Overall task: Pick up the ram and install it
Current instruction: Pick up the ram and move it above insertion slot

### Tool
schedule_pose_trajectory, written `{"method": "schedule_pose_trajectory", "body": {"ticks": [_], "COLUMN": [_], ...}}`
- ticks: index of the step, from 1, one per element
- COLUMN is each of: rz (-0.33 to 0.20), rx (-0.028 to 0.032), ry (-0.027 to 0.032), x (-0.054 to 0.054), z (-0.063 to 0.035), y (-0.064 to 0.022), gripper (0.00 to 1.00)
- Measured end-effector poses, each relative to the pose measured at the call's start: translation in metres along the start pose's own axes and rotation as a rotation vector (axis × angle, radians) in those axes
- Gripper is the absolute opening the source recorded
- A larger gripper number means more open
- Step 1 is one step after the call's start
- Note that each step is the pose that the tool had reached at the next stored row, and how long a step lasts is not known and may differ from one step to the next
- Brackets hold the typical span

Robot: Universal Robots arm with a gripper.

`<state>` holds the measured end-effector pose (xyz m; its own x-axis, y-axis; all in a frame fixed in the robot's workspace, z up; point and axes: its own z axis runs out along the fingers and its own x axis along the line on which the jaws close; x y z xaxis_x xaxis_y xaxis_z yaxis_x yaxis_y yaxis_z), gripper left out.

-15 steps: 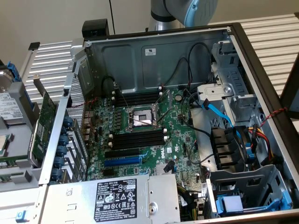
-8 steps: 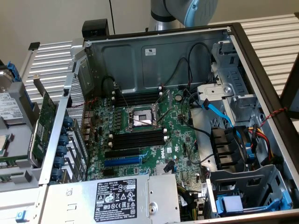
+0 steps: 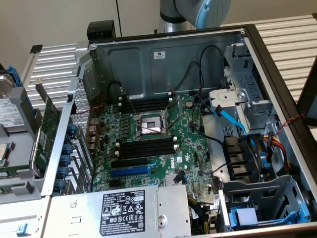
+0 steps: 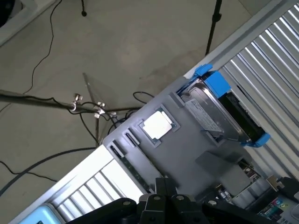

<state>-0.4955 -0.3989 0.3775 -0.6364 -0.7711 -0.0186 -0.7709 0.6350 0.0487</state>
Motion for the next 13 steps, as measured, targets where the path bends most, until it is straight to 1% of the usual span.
{"method": "schedule_pose_trajectory", "body": {"ticks": [13], "rz": [-0.246], "rx": [-0.0046], "ry": [0.0121], "x": [0.0000], "z": [0.0011], "y": [-0.0001], "gripper": [0.11]}}
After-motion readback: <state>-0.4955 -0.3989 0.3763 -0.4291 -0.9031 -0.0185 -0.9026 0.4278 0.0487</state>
